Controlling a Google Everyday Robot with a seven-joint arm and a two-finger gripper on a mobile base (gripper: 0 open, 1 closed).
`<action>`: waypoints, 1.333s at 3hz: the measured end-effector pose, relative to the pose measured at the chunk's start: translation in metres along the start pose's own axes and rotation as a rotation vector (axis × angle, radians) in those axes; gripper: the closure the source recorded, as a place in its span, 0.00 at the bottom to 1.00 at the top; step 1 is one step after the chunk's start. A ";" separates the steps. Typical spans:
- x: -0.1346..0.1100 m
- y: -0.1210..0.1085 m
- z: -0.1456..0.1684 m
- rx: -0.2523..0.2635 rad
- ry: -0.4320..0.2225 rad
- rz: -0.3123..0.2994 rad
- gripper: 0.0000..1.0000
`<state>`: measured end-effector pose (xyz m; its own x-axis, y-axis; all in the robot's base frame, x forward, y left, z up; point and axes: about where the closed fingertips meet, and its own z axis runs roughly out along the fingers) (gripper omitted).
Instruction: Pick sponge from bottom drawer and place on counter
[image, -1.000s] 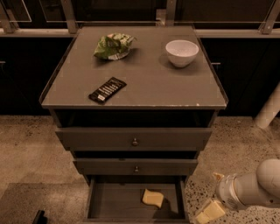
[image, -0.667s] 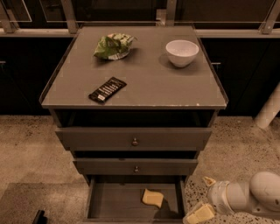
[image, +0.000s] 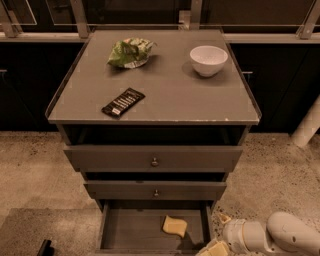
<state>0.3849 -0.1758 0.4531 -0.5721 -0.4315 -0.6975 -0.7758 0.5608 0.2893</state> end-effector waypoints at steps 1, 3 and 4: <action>-0.003 0.007 -0.006 0.019 0.015 -0.007 0.00; 0.038 -0.004 0.046 0.076 -0.013 0.021 0.00; 0.050 -0.058 0.140 0.041 -0.065 0.027 0.00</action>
Offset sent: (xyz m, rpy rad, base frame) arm -0.0345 0.0093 -0.0516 -0.0599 0.0285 -0.1408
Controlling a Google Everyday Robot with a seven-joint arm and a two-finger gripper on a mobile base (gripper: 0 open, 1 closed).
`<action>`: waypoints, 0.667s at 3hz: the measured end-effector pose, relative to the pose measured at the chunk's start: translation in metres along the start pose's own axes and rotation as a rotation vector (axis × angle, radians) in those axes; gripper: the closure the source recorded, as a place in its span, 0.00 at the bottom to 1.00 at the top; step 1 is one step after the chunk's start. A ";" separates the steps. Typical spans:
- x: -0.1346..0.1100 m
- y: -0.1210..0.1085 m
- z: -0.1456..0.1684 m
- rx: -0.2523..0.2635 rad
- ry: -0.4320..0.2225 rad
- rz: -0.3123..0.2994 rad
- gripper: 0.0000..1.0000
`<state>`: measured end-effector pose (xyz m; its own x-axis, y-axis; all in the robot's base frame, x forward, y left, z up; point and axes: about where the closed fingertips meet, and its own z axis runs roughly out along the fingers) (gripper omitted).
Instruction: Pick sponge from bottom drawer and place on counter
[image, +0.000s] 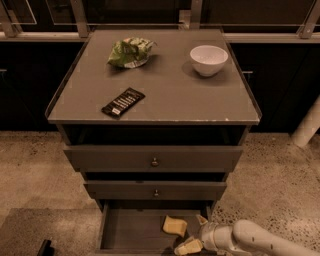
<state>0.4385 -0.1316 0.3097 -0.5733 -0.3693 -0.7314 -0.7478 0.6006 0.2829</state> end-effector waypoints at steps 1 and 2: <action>-0.001 -0.006 0.004 0.006 -0.007 0.005 0.00; 0.014 -0.018 0.006 0.049 0.005 0.015 0.00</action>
Offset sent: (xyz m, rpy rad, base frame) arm 0.0108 -0.0321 -0.0410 -0.0751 -0.0105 -0.1012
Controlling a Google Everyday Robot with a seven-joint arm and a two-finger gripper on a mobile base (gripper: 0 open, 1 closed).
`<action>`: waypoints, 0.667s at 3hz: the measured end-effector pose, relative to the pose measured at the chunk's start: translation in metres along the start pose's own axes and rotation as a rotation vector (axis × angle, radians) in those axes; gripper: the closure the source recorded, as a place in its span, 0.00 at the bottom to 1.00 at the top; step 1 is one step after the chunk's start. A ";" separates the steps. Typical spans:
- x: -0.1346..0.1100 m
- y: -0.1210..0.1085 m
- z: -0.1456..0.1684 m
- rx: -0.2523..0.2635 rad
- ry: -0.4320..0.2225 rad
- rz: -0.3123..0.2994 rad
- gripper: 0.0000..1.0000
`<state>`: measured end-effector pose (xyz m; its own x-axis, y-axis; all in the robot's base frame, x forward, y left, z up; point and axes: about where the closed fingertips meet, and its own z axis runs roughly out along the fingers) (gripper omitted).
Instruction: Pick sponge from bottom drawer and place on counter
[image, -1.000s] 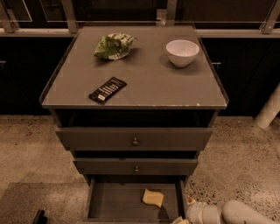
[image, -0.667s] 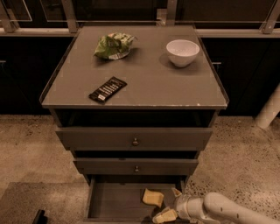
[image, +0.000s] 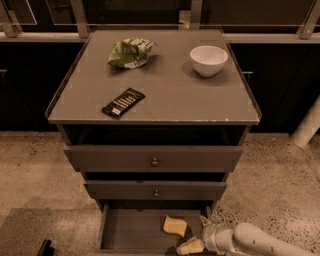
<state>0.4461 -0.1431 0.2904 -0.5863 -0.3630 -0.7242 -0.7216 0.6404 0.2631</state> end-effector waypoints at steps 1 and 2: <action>0.006 -0.017 0.025 -0.009 0.005 -0.043 0.00; -0.001 -0.047 0.046 -0.001 -0.009 -0.092 0.00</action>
Offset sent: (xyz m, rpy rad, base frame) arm 0.0944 -0.0060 -0.0594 -0.0492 -0.1271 0.0801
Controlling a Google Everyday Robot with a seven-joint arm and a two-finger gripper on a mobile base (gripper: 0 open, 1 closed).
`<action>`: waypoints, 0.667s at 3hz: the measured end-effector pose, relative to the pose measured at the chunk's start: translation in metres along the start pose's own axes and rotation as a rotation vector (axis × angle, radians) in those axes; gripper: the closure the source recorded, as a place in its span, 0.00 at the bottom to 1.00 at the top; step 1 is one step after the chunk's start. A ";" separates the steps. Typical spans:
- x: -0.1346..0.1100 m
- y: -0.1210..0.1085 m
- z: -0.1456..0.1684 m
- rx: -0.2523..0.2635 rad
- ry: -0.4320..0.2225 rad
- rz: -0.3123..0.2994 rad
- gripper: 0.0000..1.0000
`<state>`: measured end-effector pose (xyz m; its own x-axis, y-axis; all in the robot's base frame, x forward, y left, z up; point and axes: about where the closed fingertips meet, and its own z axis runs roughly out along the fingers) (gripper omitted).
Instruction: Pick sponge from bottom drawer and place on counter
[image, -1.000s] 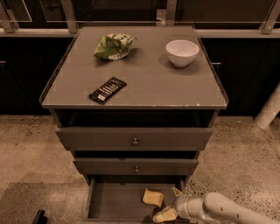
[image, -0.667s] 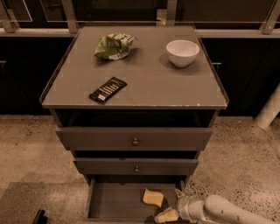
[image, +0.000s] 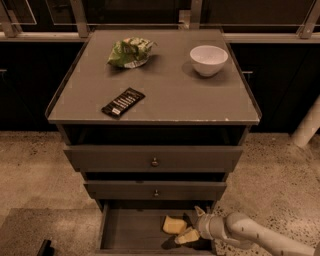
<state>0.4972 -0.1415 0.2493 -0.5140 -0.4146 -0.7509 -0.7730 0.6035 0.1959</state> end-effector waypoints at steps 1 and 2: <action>-0.003 -0.009 -0.001 0.015 -0.005 -0.001 0.00; 0.009 -0.004 -0.001 0.047 -0.002 0.029 0.00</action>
Offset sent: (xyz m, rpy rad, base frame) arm -0.0169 -0.0146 -0.0177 -0.0279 0.0105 -0.1301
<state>0.4955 -0.1482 0.2425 -0.5350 -0.3951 -0.7468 -0.7396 0.6462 0.1879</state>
